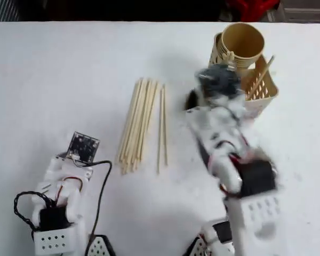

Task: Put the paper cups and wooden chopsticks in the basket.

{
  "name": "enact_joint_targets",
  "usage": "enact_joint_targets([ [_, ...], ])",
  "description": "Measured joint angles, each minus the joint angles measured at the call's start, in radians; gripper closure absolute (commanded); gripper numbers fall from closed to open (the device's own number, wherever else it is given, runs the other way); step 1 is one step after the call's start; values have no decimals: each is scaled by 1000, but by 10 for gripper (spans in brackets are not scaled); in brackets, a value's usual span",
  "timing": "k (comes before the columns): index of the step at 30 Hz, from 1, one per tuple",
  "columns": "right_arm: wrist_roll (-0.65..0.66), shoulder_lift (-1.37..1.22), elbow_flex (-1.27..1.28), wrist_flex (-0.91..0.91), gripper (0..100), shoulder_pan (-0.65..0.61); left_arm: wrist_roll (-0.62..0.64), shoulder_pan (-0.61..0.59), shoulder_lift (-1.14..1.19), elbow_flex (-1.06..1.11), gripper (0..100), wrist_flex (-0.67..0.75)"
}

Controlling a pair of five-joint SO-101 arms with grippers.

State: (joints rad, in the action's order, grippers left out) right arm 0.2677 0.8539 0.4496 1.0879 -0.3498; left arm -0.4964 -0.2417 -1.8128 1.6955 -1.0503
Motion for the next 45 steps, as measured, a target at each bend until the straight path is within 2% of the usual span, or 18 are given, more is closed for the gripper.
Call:
enact_joint_targets([
  [6, -8, -367, -12, -14, 851, -80, 0, 0, 0, 0, 855, 0],
  [13, -8, -789, -129, -66, 851, -78, 0, 0, 0, 0, 855, 0],
  [20, -9, -1054, -259, -72, 851, -80, 0, 0, 0, 0, 855, 0],
  [38, -9, -1267, -342, -124, 857, -75, 0, 0, 0, 0, 855, 0],
  [43, -9, -1297, -353, -130, 990, -58, 0, 0, 0, 0, 855, 0],
  [45, -9, -1301, -359, -140, 964, -49, 0, 0, 0, 0, 855, 0],
])
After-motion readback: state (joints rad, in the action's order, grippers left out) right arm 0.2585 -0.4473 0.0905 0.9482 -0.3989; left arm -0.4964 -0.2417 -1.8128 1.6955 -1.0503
